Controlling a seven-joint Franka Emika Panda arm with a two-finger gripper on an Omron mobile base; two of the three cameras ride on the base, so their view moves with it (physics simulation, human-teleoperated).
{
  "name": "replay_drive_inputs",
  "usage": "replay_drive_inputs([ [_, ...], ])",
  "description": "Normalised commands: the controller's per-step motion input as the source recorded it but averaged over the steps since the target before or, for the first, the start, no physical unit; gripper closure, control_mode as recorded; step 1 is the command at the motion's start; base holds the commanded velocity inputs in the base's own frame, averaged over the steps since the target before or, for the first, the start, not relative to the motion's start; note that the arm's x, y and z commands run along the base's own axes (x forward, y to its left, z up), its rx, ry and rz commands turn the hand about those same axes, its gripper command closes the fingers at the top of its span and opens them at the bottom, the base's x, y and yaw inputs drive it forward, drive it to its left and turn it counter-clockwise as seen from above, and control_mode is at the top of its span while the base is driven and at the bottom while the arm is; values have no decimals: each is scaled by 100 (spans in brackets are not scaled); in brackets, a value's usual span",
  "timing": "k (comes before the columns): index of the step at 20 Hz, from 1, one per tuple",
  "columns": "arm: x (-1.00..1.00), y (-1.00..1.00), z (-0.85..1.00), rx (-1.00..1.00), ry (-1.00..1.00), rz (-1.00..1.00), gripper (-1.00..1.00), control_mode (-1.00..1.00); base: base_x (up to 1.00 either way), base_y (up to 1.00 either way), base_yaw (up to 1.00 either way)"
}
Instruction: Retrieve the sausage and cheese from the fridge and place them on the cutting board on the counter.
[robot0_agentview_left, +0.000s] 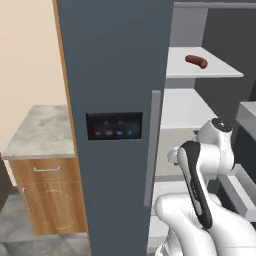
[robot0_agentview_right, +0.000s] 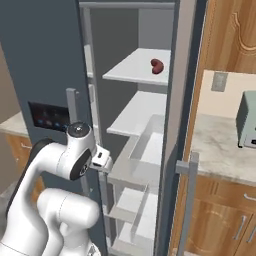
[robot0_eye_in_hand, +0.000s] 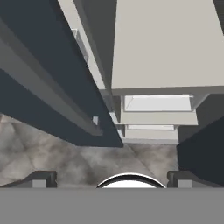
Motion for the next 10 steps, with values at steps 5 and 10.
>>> replay_drive_inputs([
  [5,0,0,0,0,0,0,-100,100,58,-27,-10],
  [10,0,0,0,0,0,0,-100,100,33,-17,-37],
])
